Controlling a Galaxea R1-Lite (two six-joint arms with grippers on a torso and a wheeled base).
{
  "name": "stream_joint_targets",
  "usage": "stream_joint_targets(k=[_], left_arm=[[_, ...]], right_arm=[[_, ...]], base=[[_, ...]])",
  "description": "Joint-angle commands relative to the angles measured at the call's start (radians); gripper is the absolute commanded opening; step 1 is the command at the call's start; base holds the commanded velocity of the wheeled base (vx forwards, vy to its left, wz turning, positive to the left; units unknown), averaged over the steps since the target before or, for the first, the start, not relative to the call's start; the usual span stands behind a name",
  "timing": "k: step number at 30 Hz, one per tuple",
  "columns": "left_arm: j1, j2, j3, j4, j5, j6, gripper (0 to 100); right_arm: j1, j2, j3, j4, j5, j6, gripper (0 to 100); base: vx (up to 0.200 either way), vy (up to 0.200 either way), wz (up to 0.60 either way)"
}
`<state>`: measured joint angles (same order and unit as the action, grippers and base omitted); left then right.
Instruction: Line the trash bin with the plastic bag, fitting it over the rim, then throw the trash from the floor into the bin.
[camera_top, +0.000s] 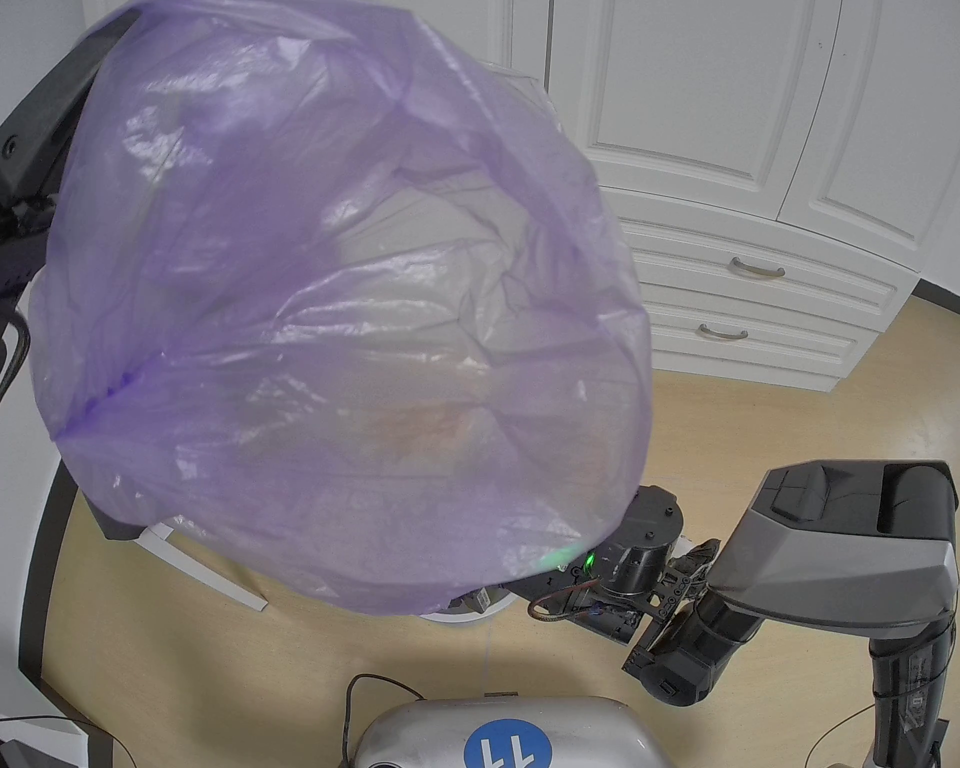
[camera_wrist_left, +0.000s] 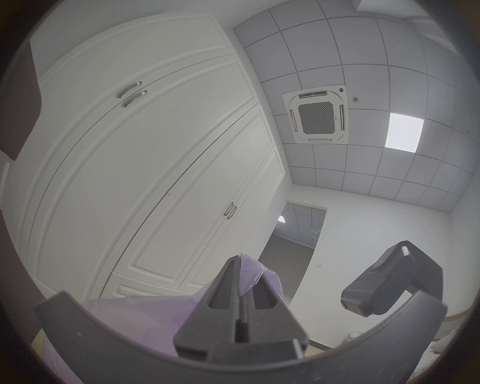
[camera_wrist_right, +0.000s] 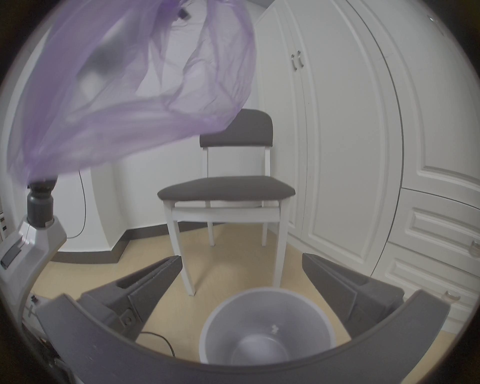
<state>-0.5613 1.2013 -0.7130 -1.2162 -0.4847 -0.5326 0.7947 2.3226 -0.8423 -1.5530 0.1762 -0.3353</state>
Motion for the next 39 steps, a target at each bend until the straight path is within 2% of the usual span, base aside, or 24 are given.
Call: stream_joint_targets(k=[1, 6, 17, 18, 31, 35, 36, 39], left_arm=[[0.000, -0.009, 0.004, 0.000, 0.000, -0.003, 0], [0.001, -0.012, 0.012, 0.000, -0.002, -0.004, 0], [0.014, -0.009, 0.013, 0.000, 0.000, -0.017, 0], [0.015, -0.008, 0.013, 0.000, 0.001, -0.027, 0], [0.021, -0.009, 0.020, 0.000, 0.003, -0.064, 0], [0.021, -0.009, 0.021, 0.000, 0.001, -0.067, 0], [0.021, -0.009, 0.021, 0.000, 0.001, -0.067, 0], [0.023, -0.008, 0.023, 0.000, 0.003, -0.067, 0]], right_arm=[[0.044, -0.048, -0.006, -0.018, 0.000, 0.004, 100], [0.120, -0.135, 0.071, -0.018, 0.000, 0.004, 100], [0.210, -0.288, 0.197, -0.018, 0.000, -0.001, 100], [0.241, -0.313, 0.224, -0.018, 0.000, -0.005, 100], [0.351, -0.342, 0.253, -0.018, -0.001, -0.025, 100], [0.363, -0.315, 0.238, -0.018, -0.001, -0.014, 100], [0.363, -0.313, 0.230, -0.018, -0.001, -0.013, 0], [0.365, -0.321, 0.233, -0.018, -0.001, 0.013, 0]], base=[[0.000, 0.000, 0.00], [0.000, 0.000, 0.00], [0.000, 0.000, 0.00], [0.000, 0.000, 0.00], [0.000, 0.000, 0.00], [0.000, 0.000, 0.00], [0.000, 0.000, 0.00], [0.000, 0.000, 0.00]])
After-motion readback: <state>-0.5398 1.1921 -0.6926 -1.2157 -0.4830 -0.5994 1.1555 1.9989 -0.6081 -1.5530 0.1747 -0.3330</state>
